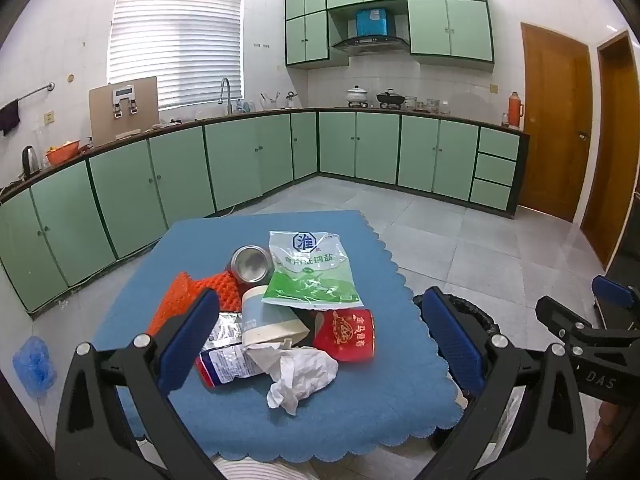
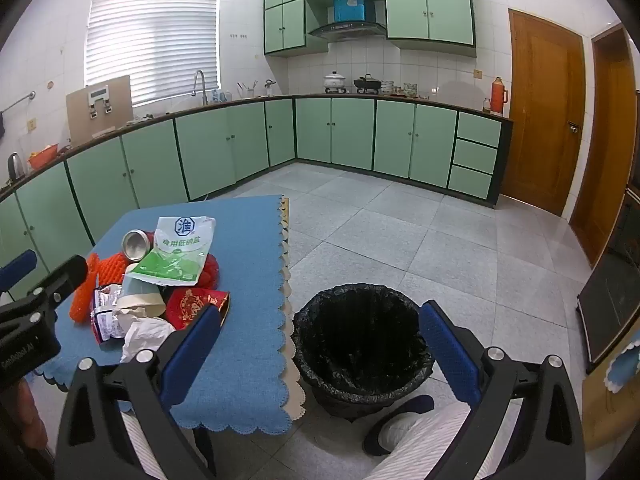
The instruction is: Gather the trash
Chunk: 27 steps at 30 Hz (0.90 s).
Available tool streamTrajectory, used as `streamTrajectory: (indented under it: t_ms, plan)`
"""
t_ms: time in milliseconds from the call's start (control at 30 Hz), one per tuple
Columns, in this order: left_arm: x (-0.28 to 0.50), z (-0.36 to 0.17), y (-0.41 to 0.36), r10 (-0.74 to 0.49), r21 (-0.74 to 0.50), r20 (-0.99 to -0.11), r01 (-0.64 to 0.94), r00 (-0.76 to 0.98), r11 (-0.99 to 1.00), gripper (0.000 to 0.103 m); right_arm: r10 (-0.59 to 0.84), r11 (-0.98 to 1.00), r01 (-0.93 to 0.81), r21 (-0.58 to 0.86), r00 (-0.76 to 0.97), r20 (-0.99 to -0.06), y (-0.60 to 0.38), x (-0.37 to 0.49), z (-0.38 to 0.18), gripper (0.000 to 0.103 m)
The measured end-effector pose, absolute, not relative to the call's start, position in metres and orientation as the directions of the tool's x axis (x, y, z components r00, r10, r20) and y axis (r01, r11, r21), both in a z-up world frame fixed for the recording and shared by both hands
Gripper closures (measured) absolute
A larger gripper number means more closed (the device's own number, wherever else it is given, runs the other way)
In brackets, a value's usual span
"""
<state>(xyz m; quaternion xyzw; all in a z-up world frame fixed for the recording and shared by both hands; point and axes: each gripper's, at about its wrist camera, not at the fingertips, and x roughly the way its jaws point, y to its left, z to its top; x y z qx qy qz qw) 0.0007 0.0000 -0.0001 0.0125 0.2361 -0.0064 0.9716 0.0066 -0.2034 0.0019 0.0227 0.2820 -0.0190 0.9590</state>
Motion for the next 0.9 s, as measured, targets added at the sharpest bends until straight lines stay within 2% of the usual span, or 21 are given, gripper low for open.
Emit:
streamTrajectory:
  t_ms: [900]
  plan:
    - [-0.0014,0.002,-0.0024,0.003,0.038,-0.443,0.015,0.896,0.999,0.005,-0.018,0.998,0.049,0.043,0.841,-0.54,-0.2055,0.0068,0.0031,0.006]
